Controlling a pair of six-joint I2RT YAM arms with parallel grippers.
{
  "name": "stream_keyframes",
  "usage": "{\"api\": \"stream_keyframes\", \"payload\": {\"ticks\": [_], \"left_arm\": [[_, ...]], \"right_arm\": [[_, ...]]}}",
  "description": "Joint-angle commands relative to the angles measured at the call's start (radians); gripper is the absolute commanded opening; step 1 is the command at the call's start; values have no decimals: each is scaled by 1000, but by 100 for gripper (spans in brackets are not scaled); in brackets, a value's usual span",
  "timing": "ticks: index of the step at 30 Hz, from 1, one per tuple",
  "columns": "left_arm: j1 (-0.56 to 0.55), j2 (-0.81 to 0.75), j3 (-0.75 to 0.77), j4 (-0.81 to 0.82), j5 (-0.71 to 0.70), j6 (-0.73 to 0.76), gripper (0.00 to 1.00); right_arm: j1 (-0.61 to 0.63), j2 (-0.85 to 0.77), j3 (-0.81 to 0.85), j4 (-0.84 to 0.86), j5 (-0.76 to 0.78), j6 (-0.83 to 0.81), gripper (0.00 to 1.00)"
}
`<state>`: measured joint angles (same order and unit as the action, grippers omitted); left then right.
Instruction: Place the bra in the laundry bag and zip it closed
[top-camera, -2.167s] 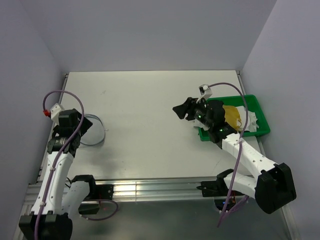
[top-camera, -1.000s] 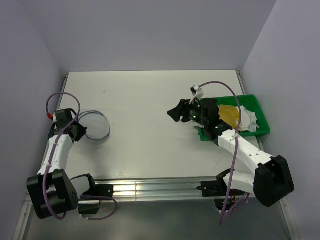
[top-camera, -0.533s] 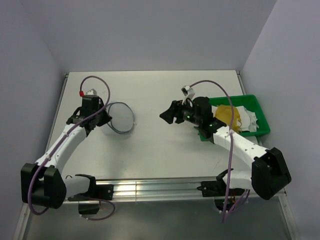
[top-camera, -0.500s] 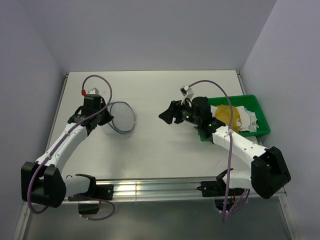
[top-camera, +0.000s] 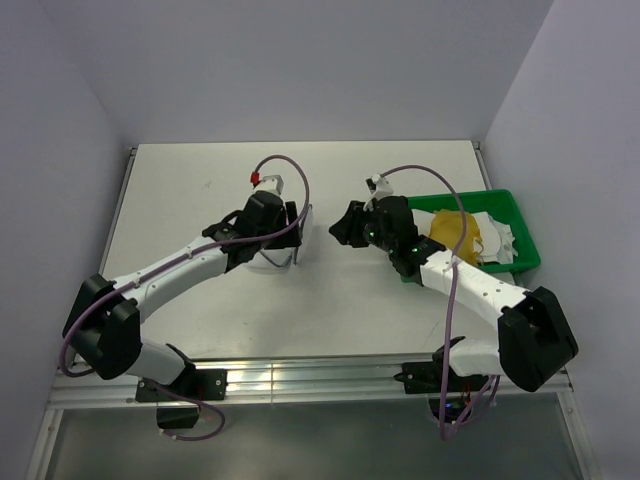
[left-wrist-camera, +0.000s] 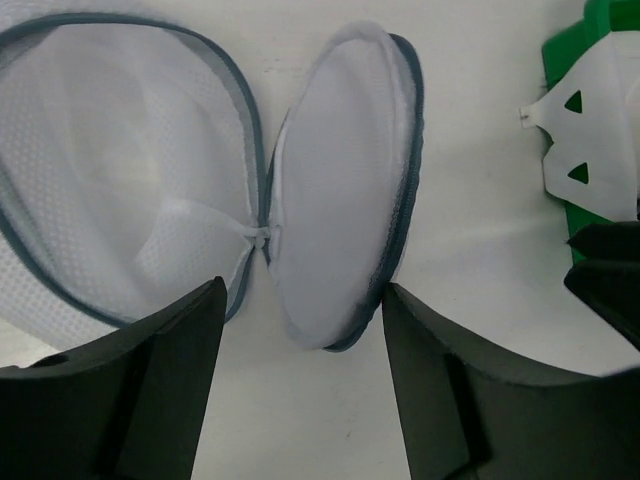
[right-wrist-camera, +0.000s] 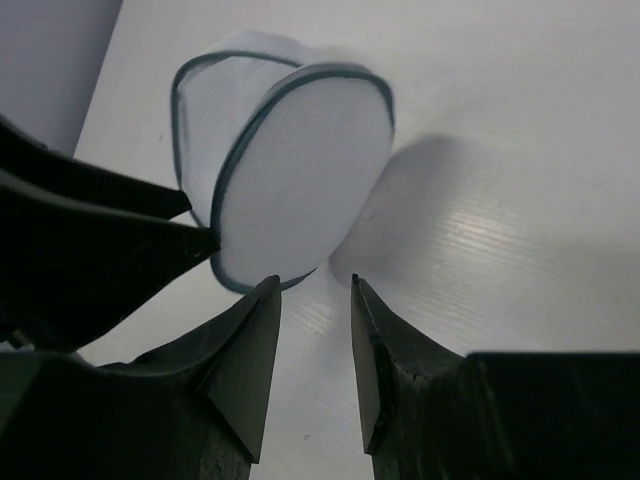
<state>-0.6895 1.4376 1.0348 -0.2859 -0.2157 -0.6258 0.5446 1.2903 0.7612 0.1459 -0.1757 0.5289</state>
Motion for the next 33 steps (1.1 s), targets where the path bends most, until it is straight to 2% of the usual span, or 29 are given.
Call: {"api": "stream_keyframes", "payload": {"ticks": [1,4,6,9,10,13,17,19,24,26,29,31,32,33], "left_arm": [[-1,1,31,103,64,40,71],[-4,9,37,163,128,78,72],[-8,24,71,131,78,61,70],[2,-12,58,103,-11,54,69],[10,-26,48,102,-10,57,69],[53,-74,10,65,-82,25,69],[188,-88,-68,42,-96,-29,70],[218,-75,-84,37,-122,-46,70],[223,-19,-117,89,-154,-83,70],[223,13,-131,126,-154,-84,69],[226,46,-134,188,-131,-86,63],[229,53,-140,220,-126,-90,42],[232,58,-139,215,-142,-98,22],[234,60,-139,205,-155,-106,12]], "right_arm": [[-8,-52,29,-35,140,23,41],[-11,-48,10,-37,173,28,41],[-11,-43,15,-58,173,23,46],[-11,-58,4,-66,211,26,59],[-11,-71,1,-66,220,25,68],[-12,-51,12,-68,203,20,78],[-12,24,24,-71,191,36,79],[-12,61,21,-71,229,39,74],[-15,157,39,-92,278,42,63],[-15,190,44,-95,289,45,62],[-15,242,46,-106,332,43,61],[-15,270,49,-118,387,37,61],[-15,279,50,-123,398,33,61],[-15,303,62,-130,403,33,58]]}}
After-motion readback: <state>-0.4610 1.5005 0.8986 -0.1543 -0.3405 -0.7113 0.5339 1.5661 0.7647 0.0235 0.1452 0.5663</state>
